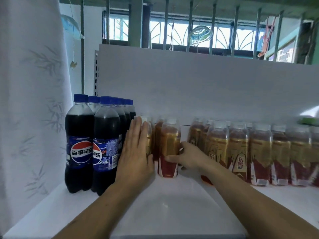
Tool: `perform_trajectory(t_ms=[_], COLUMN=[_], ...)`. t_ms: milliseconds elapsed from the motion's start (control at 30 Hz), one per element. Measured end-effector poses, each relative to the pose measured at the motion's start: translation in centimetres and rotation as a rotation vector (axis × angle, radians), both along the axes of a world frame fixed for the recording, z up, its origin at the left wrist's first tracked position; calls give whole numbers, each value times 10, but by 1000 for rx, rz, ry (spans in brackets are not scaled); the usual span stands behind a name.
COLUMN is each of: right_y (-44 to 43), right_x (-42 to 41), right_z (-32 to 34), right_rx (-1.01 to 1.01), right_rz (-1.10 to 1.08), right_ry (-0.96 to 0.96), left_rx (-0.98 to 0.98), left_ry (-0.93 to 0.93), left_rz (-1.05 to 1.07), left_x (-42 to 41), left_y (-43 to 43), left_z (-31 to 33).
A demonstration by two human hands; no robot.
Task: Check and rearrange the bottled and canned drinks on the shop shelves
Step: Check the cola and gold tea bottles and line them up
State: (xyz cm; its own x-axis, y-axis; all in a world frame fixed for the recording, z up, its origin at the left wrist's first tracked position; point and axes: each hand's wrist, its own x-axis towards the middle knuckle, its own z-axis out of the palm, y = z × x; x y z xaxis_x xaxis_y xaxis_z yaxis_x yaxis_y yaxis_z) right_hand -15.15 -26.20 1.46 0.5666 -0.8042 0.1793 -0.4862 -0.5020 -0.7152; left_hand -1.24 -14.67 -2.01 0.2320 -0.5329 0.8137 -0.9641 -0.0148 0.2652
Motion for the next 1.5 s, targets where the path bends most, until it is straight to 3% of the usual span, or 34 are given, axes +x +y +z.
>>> perform_trajectory(t_ms=[200,433,533,600,700,867,967,1100,1167,1333,1500], right_y=[-11,5,20,24,17,-10,-24,-43,-46,-38,-32], right_x=[33,18,-8,-30,-64,-93,-94,-90,-91,-86,-82], right_z=[-2,6,28,48,72,71,63,27,14,4,0], right_rx=[-155,-237,-450,-657,-826,-780,-788,-669,-746,-930,-941], right_rz=[-118,-93,-111,-200,-344,-470,-401,-228,-181,1,124], right_ry=[107,258,277,177,127,403,202,-451,-642,-766,-801], left_rx=[14,52,59,22,-26,157,300,492,527,615,501], left_ry=[-10,-44,-54,-120,-212,-140,79,372,442,509,559], left_rz=[-18,9,15,22,-146,-393,-480,-599,-646,-720,-761], left_x=[4,0,3,0,-16,-54,-62,-67,-69,-82,-82], left_y=[-1,2,4,4,1,-16,-39,-68,-74,-80,-85], left_z=[-2,0,1,3,8,14,14,8,0,-16,-16])
